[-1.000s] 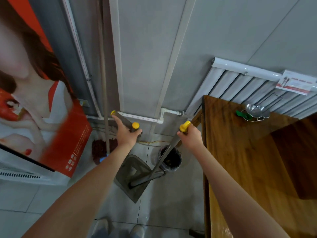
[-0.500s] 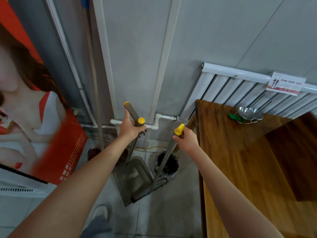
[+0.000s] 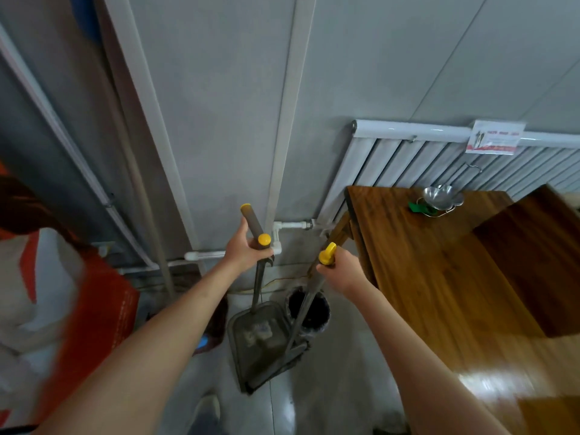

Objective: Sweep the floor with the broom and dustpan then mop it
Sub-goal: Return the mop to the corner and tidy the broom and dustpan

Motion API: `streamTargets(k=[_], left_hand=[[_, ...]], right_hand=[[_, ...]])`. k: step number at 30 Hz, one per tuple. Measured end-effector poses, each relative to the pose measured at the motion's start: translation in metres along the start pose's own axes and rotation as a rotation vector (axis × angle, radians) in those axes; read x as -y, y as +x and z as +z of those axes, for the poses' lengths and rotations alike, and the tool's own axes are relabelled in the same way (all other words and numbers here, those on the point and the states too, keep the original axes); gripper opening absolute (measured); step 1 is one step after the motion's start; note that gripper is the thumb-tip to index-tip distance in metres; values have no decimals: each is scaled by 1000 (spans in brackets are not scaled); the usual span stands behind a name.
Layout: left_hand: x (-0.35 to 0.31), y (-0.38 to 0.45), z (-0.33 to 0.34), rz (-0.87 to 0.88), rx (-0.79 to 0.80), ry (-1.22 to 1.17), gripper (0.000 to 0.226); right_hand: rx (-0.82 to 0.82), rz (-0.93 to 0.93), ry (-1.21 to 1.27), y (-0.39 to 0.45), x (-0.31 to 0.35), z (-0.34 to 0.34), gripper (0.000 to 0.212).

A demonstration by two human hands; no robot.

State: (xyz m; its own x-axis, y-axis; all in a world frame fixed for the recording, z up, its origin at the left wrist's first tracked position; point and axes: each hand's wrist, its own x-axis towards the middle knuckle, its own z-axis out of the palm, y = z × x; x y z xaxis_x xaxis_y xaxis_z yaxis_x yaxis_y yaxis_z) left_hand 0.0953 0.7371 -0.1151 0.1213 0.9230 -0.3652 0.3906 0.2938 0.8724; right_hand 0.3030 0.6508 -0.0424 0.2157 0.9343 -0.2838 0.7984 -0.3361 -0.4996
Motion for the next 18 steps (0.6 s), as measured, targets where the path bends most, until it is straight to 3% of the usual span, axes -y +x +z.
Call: streamTargets(k=[3,18], left_hand=[[-1,20,-13,8,32,37,121],[14,78,-45,-33,128,-14,121]], right_hand=[[-28,57,9,6,13,7,23],[-19,138,36,40,59,40,18]])
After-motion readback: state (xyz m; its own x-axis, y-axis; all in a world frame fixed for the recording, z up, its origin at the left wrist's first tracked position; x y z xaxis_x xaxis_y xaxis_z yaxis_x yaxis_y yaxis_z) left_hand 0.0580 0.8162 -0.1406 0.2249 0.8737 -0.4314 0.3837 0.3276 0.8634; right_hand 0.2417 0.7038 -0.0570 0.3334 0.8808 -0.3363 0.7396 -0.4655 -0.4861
